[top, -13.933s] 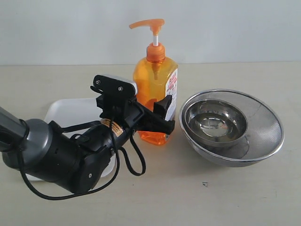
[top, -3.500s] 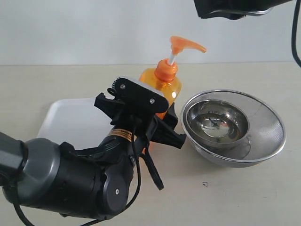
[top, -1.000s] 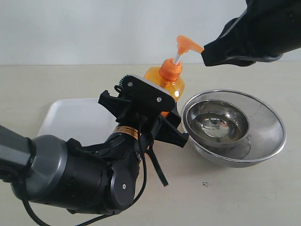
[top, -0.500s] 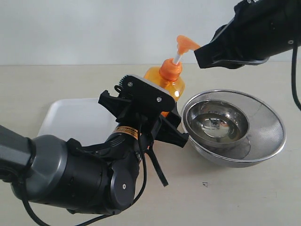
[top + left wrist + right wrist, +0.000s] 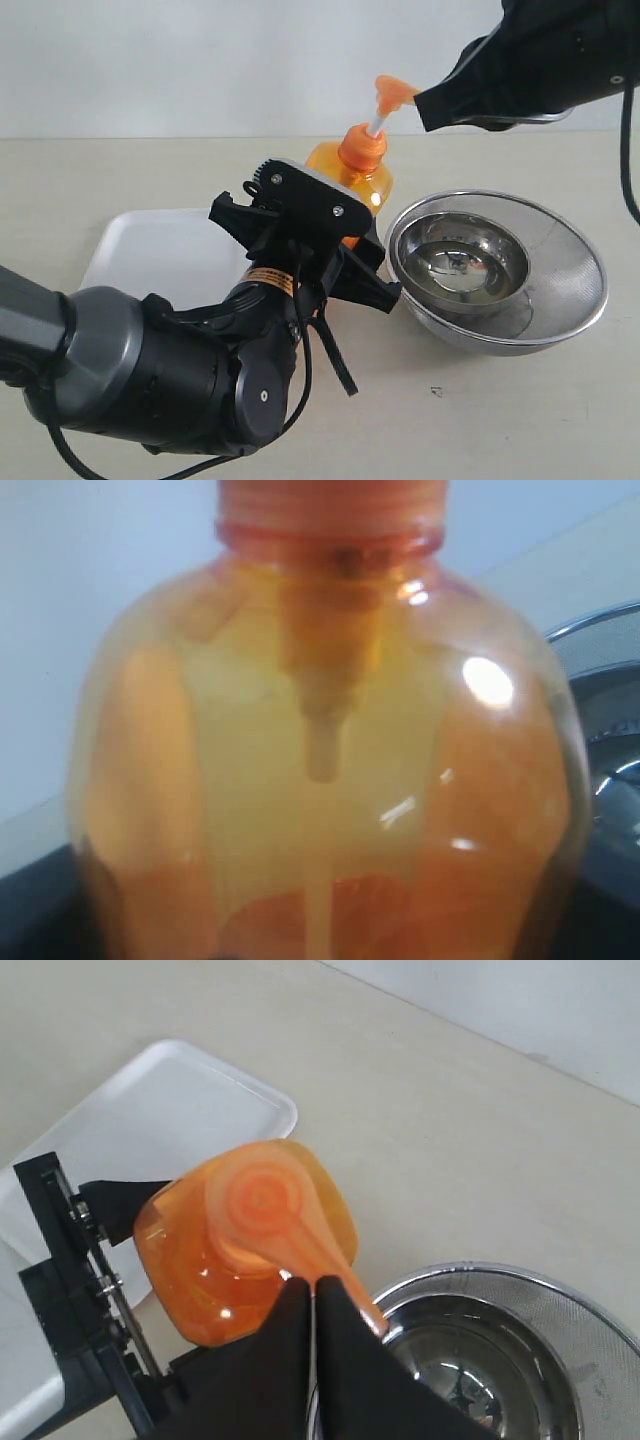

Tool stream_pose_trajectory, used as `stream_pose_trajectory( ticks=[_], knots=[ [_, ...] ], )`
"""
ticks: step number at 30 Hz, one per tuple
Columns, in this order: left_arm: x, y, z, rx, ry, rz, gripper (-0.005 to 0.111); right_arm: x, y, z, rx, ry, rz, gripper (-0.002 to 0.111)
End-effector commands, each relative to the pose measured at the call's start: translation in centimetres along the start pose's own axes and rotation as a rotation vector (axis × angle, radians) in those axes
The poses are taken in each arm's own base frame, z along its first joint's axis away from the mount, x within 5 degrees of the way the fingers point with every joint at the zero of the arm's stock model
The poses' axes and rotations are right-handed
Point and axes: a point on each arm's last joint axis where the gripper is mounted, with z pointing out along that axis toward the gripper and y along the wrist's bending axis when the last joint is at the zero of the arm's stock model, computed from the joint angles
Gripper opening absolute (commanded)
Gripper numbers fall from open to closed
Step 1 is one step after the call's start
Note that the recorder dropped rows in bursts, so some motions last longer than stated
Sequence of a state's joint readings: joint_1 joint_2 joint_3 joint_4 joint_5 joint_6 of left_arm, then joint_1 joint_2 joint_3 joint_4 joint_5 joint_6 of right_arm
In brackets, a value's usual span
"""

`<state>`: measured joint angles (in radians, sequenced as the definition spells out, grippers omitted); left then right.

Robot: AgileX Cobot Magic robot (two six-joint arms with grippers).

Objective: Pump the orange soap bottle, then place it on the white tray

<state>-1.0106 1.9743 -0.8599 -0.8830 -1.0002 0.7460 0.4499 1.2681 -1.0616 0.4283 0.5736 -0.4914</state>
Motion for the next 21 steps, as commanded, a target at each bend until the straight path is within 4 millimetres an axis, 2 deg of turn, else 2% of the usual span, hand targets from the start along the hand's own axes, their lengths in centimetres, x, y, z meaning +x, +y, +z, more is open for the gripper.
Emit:
stream_pose_trajectory(
  ticks=[1,5,7,21],
  knots=[
    [0.7,-0.2,0.1,0.011,0.042,-0.001,0.005,-0.7,0.0,-1.5,0.034,-0.08,-0.007,0.0],
    [0.7,-0.2,0.1,0.012,0.042,0.03,0.005,-1.4,0.2,-3.4,0.06,-0.171,-0.004,0.0],
    [0.7,-0.2,0.1,0.012,0.042,0.039,0.005,-1.4,0.3,-3.7,0.063,-0.179,-0.008,0.0],
    [0.5,-0.3,0.1,0.026,0.028,0.071,0.005,-1.4,0.4,-3.6,0.044,-0.172,0.016,0.0]
  ],
)
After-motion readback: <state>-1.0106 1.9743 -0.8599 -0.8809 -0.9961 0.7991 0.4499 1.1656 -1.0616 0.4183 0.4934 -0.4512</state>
